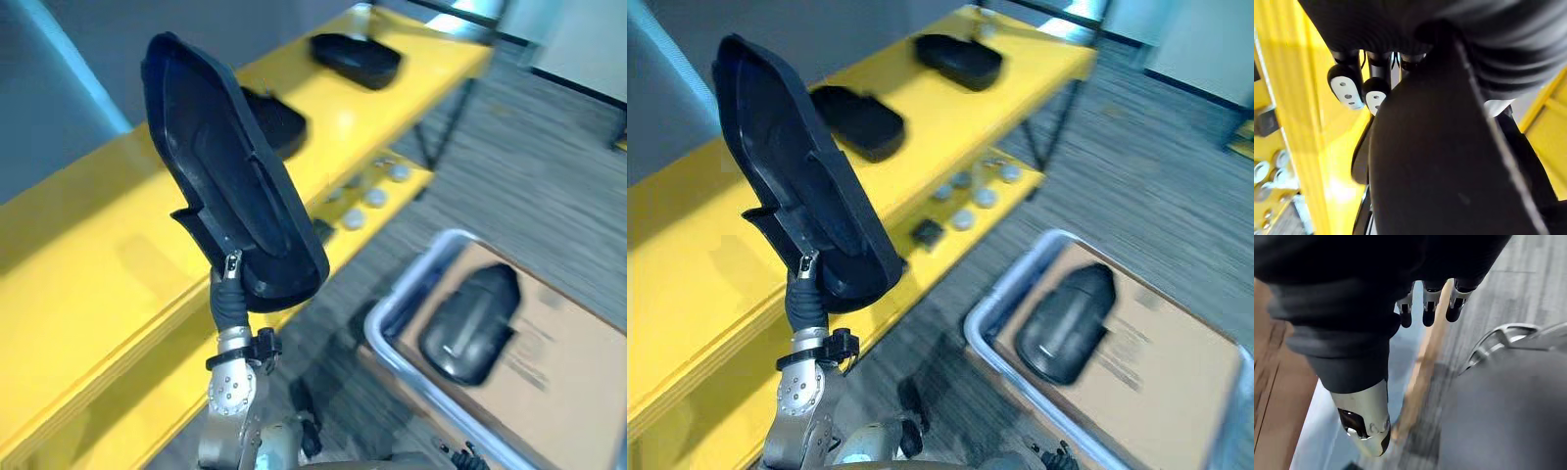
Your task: Walk over and take plastic housings, then place them on the shelf
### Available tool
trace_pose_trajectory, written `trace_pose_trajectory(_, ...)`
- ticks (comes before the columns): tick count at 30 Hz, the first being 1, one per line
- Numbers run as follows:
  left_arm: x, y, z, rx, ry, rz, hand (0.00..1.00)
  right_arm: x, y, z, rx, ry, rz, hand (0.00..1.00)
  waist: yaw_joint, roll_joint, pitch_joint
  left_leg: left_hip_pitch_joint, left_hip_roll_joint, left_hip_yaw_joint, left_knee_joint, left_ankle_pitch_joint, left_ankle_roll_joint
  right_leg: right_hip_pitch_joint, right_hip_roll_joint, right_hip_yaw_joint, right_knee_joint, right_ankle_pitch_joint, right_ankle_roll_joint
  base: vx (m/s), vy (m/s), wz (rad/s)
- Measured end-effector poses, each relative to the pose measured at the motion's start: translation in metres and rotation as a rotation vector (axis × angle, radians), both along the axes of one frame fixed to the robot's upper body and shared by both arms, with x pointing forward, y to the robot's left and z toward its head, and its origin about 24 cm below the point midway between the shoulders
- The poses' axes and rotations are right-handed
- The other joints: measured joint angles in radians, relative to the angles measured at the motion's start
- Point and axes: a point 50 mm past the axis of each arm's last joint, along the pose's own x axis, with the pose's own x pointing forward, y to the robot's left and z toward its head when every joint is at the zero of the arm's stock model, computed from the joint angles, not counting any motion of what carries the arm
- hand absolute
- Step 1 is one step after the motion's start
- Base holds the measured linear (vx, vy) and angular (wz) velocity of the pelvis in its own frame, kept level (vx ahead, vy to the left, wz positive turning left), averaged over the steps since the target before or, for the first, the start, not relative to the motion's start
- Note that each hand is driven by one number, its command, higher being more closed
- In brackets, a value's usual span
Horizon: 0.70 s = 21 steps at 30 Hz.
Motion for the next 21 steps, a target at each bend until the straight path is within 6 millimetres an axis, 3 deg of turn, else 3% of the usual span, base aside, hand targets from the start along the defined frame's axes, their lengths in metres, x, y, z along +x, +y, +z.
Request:
trace_pose_trajectory(2,0.006,-0.013,-0.003,0.006,0.010,-0.064,1.00,0.013,0.008,0.001,0.011,-0.009,0.041,0.00,-0.002,0.000,0.000,0.001,-0.030,-0.033,0.026,-0.026,0.007,0.011,-0.048,0.004,0.071,-0.005,-0.015,0.12,0.121,0.64)
trace_pose_trajectory(3,0.008,-0.023,-0.006,0.013,0.028,-0.109,1.00,0.016,0.012,0.002,0.013,-0.019,0.054,0.00,-0.016,0.001,-0.001,0.008,-0.042,-0.065,0.051,-0.049,0.007,-0.005,-0.094,0.064,0.183,-0.018,-0.093,0.14,0.140,0.66)
trace_pose_trajectory(4,0.008,-0.028,-0.008,0.017,0.037,-0.130,1.00,0.017,0.011,0.003,0.008,-0.022,0.056,0.00,-0.019,0.001,-0.001,0.015,-0.045,-0.077,0.058,-0.059,0.008,-0.026,-0.113,0.138,0.243,-0.022,-0.134,0.14,0.133,0.70)
trace_pose_trajectory(6,0.010,-0.038,-0.015,0.050,0.059,-0.187,1.00,0.021,0.011,0.004,0.005,-0.036,0.064,0.00,-0.026,-0.001,-0.003,0.049,-0.055,-0.154,0.050,-0.069,0.003,-0.130,-0.036,0.474,0.318,-0.149,-0.098,0.17,0.097,0.72)
trace_pose_trajectory(8,0.011,-0.039,-0.020,0.067,0.080,-0.197,1.00,0.021,0.011,0.005,0.003,-0.038,0.062,0.00,-0.036,-0.002,-0.004,0.090,-0.067,-0.212,0.039,-0.070,0.002,-0.188,0.016,0.582,0.336,-0.192,-0.094,0.18,0.041,0.94)
trace_pose_trajectory(12,0.012,-0.037,-0.025,0.078,0.101,-0.192,1.00,0.028,0.011,0.009,-0.006,-0.070,0.082,0.00,-0.063,-0.004,-0.009,0.144,-0.091,-0.355,0.027,-0.067,-0.008,-0.315,0.088,0.712,0.306,-0.197,-0.087,0.14,-0.026,1.22)
trace_pose_trajectory(15,0.013,-0.035,-0.035,0.092,0.139,-0.184,1.00,0.027,0.012,0.009,-0.010,-0.069,0.092,0.00,-0.046,-0.012,-0.014,0.173,-0.098,-0.420,0.029,-0.072,-0.028,-0.380,0.127,0.819,0.190,-0.145,-0.051,0.14,-0.065,0.99)
trace_pose_trajectory(17,0.011,-0.034,-0.039,0.096,0.156,-0.181,1.00,0.022,0.015,0.007,-0.004,-0.055,0.101,0.00,-0.033,-0.035,-0.032,0.188,-0.107,-0.417,0.030,-0.092,-0.052,-0.377,0.118,0.840,0.123,-0.044,-0.061,0.17,-0.135,0.60)
trace_pose_trajectory(21,0.010,-0.031,-0.040,0.097,0.164,-0.168,1.00,0.020,0.015,0.009,-0.020,-0.061,0.130,0.00,-0.019,-0.008,-0.057,0.187,-0.051,-0.357,0.044,-0.116,-0.093,-0.337,0.157,0.820,0.015,0.075,-0.068,0.21,-0.160,0.06)
